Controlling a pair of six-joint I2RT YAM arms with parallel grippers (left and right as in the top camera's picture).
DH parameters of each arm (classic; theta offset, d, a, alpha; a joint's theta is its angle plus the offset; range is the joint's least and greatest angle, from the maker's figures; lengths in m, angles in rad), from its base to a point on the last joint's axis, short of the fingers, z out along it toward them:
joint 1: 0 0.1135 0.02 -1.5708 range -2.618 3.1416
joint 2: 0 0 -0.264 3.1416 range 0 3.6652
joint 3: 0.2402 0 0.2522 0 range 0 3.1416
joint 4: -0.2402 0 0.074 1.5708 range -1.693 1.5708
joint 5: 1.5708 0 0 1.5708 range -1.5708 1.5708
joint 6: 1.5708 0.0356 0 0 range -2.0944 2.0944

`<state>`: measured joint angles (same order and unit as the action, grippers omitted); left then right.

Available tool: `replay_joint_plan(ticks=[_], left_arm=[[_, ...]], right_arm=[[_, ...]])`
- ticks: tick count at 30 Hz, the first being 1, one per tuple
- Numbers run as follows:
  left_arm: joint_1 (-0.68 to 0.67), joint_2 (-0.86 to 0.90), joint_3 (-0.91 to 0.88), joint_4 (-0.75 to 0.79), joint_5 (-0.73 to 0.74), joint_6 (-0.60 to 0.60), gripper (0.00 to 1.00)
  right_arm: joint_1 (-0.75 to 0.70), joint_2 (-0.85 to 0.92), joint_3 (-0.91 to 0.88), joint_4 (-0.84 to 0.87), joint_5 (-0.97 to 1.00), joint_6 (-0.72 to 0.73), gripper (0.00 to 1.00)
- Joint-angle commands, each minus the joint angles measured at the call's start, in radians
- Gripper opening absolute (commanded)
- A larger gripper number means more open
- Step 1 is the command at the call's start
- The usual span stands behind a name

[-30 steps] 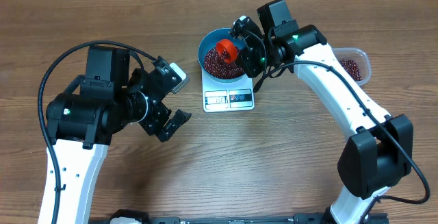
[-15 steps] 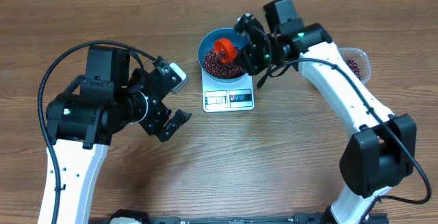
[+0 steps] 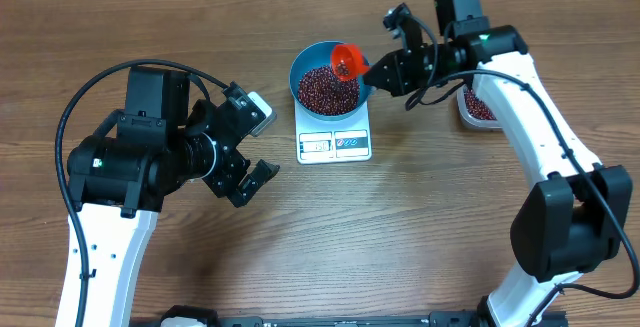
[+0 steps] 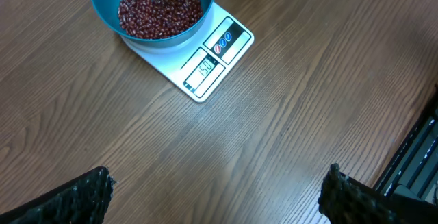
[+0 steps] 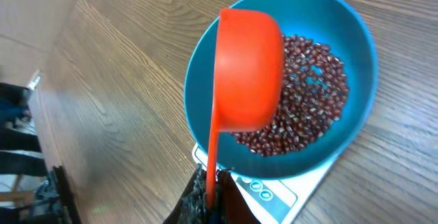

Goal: Scoop item into bowl and weigh 150g on scale
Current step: 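Carry the empty scoop back right to the bean tub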

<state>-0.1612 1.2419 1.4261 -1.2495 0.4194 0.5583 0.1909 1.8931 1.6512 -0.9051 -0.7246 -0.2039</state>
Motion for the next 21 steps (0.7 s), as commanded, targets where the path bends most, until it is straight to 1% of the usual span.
replay_joint_plan(ticks=[1,13,21], left_arm=[[0.004,0.002,0.014,0.000,0.015,0.022,1.00],[0.004,0.002,0.014,0.000,0.015,0.022,1.00],[0.004,0.002,0.014,0.000,0.015,0.022,1.00]], right_arm=[[-0.038,-0.055,0.033,-0.014,-0.045,0.022,0.04],[-0.151,-0.101,0.033,-0.057,-0.135,0.021,0.04],[-0.295,-0.146,0.033,-0.108,-0.183,0.021,0.04]])
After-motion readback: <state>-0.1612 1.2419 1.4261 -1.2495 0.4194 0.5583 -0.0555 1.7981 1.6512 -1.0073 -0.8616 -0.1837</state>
